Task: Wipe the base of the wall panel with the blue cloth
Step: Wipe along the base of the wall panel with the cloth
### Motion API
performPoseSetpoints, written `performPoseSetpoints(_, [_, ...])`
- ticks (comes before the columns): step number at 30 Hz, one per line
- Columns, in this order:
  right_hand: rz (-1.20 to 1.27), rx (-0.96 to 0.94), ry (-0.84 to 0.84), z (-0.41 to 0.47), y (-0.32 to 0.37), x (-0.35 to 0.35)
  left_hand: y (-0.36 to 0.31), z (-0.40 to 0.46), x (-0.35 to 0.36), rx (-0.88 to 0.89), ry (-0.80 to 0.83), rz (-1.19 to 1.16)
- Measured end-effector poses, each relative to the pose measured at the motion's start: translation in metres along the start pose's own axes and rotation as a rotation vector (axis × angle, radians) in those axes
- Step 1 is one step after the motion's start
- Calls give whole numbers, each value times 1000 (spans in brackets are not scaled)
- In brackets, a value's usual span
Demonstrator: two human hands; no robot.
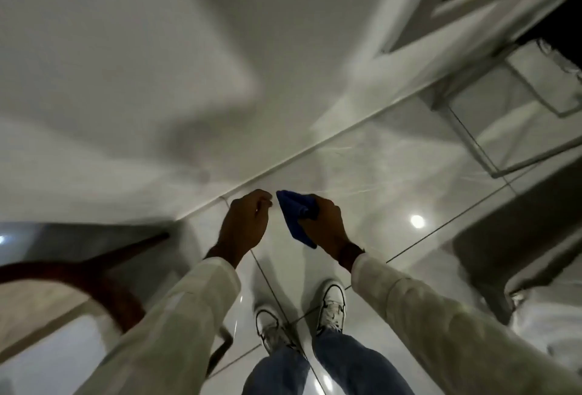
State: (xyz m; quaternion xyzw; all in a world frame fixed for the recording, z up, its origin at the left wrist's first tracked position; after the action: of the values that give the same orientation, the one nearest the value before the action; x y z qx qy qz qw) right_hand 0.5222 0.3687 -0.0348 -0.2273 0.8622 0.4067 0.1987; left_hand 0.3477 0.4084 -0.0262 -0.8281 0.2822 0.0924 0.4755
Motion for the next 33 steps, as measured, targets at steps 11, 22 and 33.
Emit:
performPoseSetpoints(11, [907, 288, -198, 270, -223, 180, 127, 286, 117, 944, 102, 1503])
performPoseSetpoints(22, [939, 132, -295, 452, -244, 274, 166, 377, 129, 1334, -215, 1755])
performPoseSetpoints(33, [852, 0, -119, 424, -200, 371, 165, 380, 129, 1428, -210, 1762])
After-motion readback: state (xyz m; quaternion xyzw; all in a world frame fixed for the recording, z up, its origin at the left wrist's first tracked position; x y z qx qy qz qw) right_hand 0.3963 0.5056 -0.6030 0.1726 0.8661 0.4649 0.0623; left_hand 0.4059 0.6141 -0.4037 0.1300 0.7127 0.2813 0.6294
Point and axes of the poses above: each hand's wrist, its own z-axis towards the middle knuckle, its own x-axis out of the palm, y = z × x, the point moved 4 cm from there along z, towards the middle knuckle, and after that the axes turned 10 degrees about -z, right-handed, at the moved point
